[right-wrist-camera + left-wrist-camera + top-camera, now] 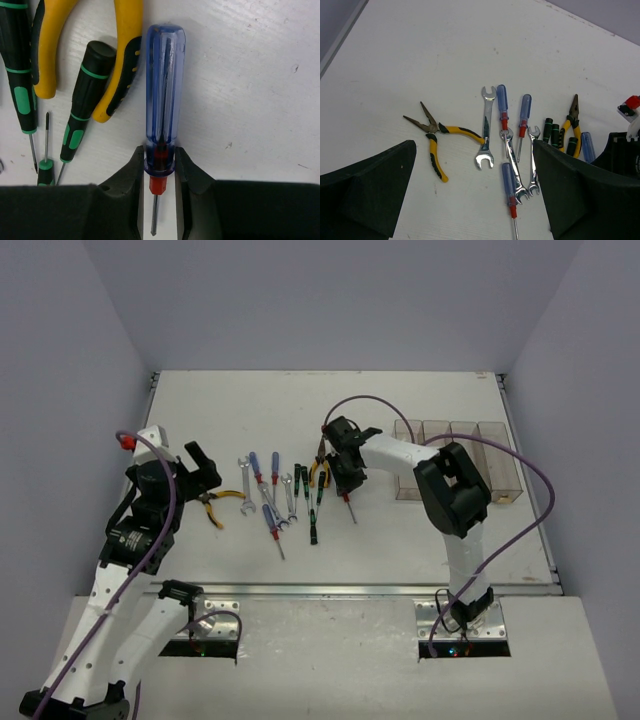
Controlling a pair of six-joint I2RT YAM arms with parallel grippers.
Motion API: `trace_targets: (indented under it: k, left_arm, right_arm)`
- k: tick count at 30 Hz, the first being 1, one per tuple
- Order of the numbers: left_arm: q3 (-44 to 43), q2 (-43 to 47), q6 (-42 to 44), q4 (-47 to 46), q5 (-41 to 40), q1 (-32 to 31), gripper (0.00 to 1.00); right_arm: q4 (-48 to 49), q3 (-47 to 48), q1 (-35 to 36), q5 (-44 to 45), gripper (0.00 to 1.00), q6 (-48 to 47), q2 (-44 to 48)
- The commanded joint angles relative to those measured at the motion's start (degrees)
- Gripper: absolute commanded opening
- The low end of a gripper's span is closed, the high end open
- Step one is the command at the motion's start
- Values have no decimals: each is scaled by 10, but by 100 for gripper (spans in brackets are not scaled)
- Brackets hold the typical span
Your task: Sort the tools into containers
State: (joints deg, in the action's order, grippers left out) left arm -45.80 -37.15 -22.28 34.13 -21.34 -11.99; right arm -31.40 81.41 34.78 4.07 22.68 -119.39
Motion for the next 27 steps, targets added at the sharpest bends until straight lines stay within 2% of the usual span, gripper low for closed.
trace_targets:
  k: [1,5,8,15,19,24,27]
  left_arm:
    - [-15,-4,10,-32,10,-1,100]
    - [-16,-6,11,-33,11,-1,100]
    - [-15,-6,12,-33,11,-1,100]
    - [-14,-4,12,-33,13,-1,100]
    - [-14,-2,12,-34,15,-2,100]
    - [-14,-4,13,-34,16,-1,100]
    - [-14,-6,13,-35,17,-2,100]
  right_arm:
    - [19,-20,4,40,11,1,34]
    - [14,-36,3,52,4,3,94]
    - [-9,-35,-3,76,4,-4,158]
    - [-75,-28,-98,86,3,-10,226]
    - [-85,-21,-175,88,1,-37,209]
    - [-86,20,-205,82,1,-63,155]
    - [-86,42,-214,91,5,-69,119]
